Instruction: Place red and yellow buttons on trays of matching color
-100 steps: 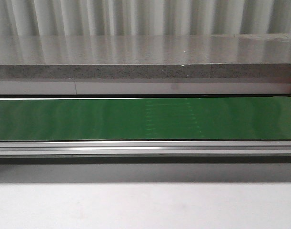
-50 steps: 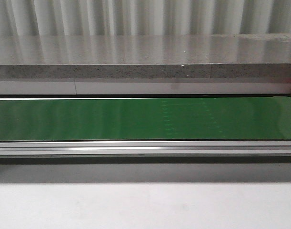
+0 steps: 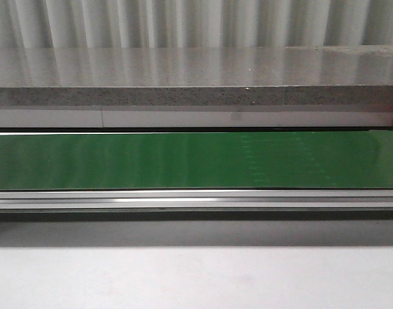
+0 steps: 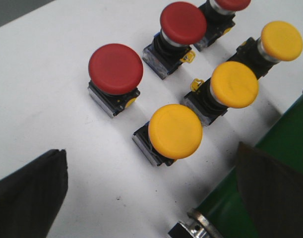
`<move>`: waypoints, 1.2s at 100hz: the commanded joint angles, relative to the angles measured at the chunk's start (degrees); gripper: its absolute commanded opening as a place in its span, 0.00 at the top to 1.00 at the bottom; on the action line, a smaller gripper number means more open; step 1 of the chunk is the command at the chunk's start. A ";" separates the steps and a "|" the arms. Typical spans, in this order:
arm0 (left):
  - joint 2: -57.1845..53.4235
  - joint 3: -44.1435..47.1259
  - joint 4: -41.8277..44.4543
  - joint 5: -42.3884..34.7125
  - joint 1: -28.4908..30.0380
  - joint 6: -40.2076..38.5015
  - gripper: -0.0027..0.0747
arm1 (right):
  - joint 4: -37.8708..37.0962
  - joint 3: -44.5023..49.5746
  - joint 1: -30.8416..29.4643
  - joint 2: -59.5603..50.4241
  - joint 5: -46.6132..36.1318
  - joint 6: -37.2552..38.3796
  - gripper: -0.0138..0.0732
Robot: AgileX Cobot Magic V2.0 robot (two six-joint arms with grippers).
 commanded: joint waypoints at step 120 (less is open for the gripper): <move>4.12 -7.91 0.16 -0.39 -0.07 3.41 0.99 | 0.21 -1.37 0.00 -0.39 -3.06 -0.32 0.92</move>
